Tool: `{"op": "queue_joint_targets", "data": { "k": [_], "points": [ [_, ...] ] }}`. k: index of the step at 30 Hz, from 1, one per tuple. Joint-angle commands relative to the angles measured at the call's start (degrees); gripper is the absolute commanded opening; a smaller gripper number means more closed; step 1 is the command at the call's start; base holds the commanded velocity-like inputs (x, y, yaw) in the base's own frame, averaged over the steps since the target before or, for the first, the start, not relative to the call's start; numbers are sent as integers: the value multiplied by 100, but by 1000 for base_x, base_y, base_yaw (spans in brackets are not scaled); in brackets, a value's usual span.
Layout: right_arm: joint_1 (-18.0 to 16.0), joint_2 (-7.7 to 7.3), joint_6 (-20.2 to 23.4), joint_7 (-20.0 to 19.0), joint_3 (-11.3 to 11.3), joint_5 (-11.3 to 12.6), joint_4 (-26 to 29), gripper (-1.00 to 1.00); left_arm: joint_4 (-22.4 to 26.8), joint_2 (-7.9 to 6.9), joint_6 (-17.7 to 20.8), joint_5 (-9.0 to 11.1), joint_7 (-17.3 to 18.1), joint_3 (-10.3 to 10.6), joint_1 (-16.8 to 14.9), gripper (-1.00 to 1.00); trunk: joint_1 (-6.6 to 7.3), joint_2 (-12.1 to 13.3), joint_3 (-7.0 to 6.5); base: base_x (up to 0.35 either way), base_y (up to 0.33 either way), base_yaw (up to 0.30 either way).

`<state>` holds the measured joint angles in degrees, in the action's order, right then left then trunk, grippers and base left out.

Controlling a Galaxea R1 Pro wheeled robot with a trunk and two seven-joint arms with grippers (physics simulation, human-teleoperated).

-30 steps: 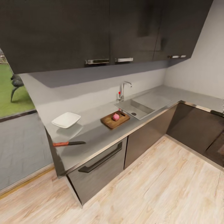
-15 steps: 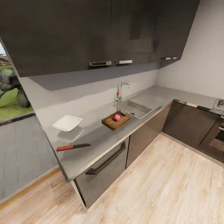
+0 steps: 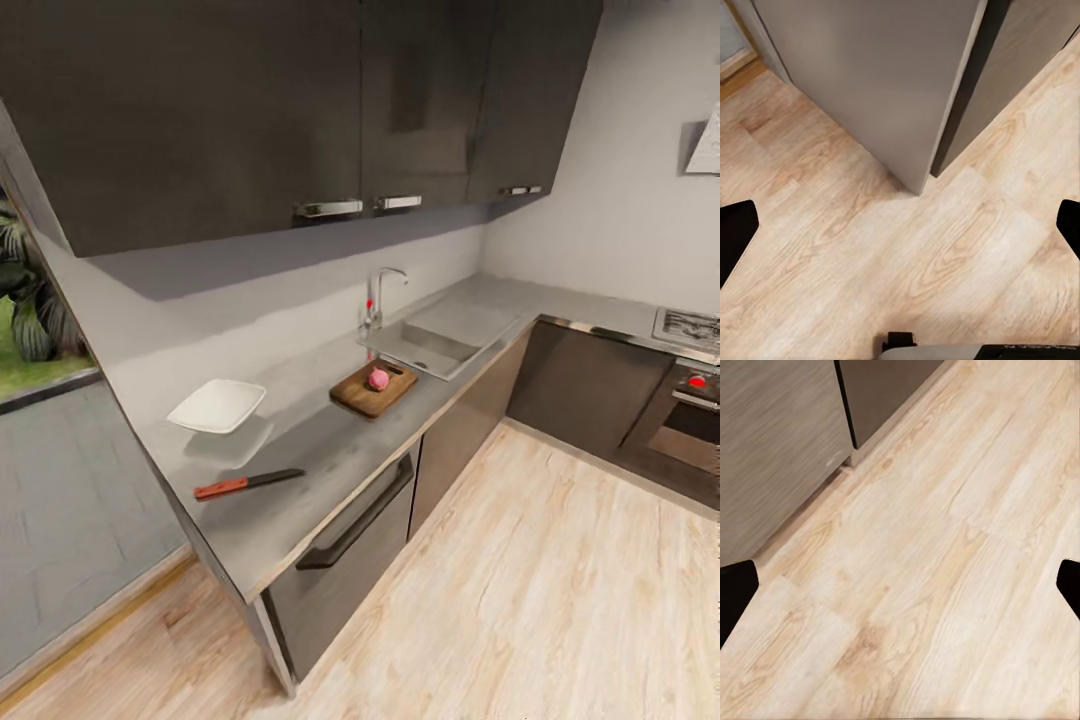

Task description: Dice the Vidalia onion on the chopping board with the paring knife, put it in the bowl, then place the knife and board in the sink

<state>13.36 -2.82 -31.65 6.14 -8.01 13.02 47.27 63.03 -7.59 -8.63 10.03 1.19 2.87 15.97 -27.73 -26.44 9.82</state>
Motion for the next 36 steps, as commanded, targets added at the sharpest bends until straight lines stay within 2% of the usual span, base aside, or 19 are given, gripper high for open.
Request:
{"op": "queue_joint_targets", "data": {
  "k": [1, 15, 36],
  "points": [
    [0, -8, -8, 54, -34, 18, 10, 100, 0, -5, -15, 60, 12, 11, 0, 100, -3, -9, 6, 0, 313, -218],
    [0, -8, -8, 54, -34, 17, 10, 100, 15, -5, -15, 60, 12, 11, 1, 100, -3, -9, -23, -2, 313, -230],
    [0, -8, -8, 54, -34, 17, 10, 100, 18, -5, -15, 60, 12, 11, -2, 100, -3, -9, -33, -97, 313, -244]
  ]
}}
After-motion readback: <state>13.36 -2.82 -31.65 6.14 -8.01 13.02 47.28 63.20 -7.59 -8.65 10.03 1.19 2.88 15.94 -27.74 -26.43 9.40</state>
